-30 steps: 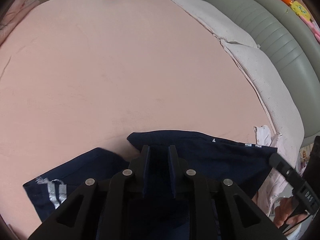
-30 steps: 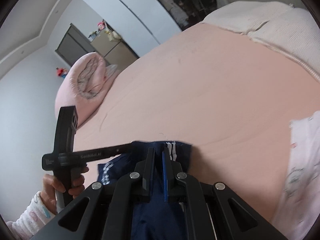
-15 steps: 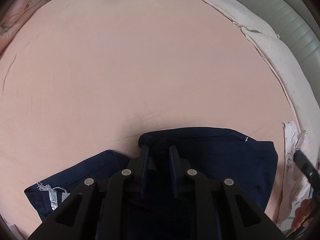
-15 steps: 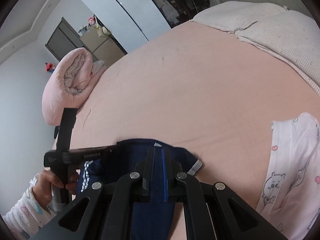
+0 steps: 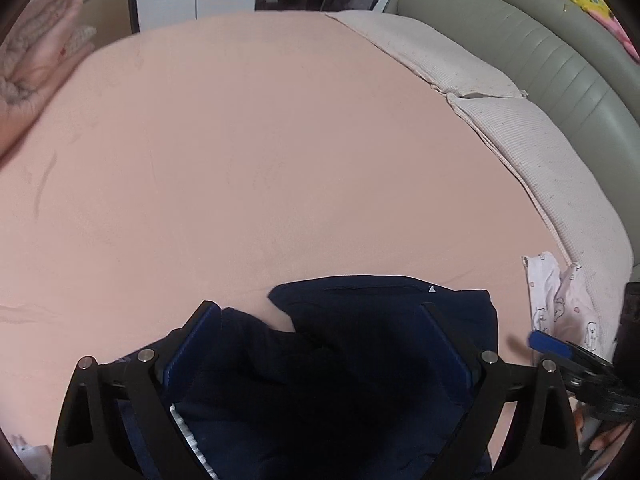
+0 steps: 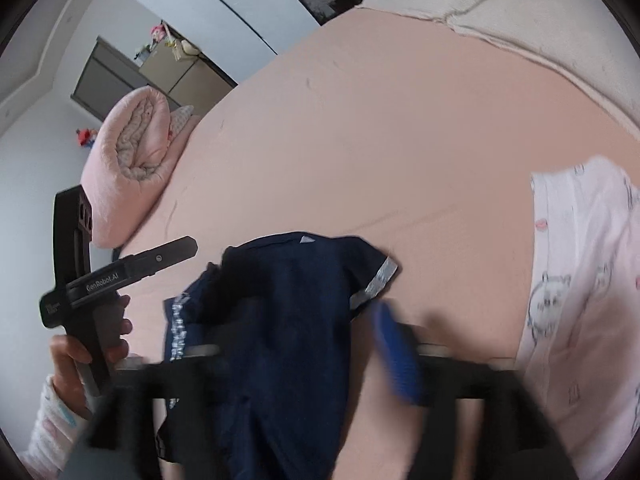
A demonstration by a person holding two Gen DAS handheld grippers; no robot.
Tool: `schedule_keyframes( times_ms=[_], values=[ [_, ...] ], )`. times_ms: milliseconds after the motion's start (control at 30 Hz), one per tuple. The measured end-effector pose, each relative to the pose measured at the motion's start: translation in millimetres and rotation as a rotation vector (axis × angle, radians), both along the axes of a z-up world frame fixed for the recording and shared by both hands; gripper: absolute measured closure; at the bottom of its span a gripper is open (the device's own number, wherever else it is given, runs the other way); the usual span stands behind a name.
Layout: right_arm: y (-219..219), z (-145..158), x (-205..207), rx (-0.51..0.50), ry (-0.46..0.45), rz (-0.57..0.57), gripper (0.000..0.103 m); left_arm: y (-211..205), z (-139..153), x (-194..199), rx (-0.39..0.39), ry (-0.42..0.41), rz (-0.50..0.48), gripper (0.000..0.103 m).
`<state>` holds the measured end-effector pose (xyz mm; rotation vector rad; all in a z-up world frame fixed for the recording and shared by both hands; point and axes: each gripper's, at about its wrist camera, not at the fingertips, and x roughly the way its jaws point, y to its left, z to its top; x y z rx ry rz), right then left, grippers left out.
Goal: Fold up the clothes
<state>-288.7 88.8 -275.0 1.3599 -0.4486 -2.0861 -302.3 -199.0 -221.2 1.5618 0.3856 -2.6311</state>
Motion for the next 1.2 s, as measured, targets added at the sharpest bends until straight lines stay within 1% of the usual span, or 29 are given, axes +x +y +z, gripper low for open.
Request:
schedule_keyframes(
  times_ms=[100,300,333,400,467,567,600,700,800,867,933,1100,1200],
  values=[
    [5,8,8,0.004,-0.023,-0.022,0.02,3,10,6,-0.015,0.018,0.002,0.005],
    [6,23,28,0.024,-0.024,0.008,0.02,8,21,24,0.05,0.035,0.013,0.005],
    [5,25,31,0.029,-0.025,0.011,0.02,11,22,27,0.046,0.033,0.011,0.005],
    [6,29,37,0.032,-0.029,0.007,0.02,20,23,33,0.027,0.027,0.004,0.005],
    [8,32,45,0.023,-0.034,0.002,0.02,30,27,46,-0.008,0.025,-0.008,0.005],
    [14,39,56,0.013,-0.029,-0.005,0.02,51,32,63,-0.069,0.021,-0.059,0.005],
    [16,41,60,0.018,-0.028,-0.007,0.02,59,32,67,-0.098,0.016,-0.078,0.005],
    [25,45,71,0.043,-0.023,-0.018,0.02,85,32,81,-0.218,0.0,-0.144,0.005],
    [32,47,79,0.059,-0.025,-0.018,0.02,107,31,95,-0.285,-0.006,-0.211,0.005],
    [38,47,85,0.074,-0.023,-0.021,0.02,118,30,103,-0.307,-0.009,-0.24,0.005],
    [44,47,91,0.084,-0.026,-0.021,0.02,126,31,110,-0.304,-0.006,-0.258,0.005],
    [57,45,105,0.092,-0.032,-0.034,0.02,133,34,126,-0.278,0.003,-0.254,0.005],
    [62,45,111,0.088,-0.037,-0.038,0.02,136,36,135,-0.277,0.004,-0.249,0.005]
  ],
)
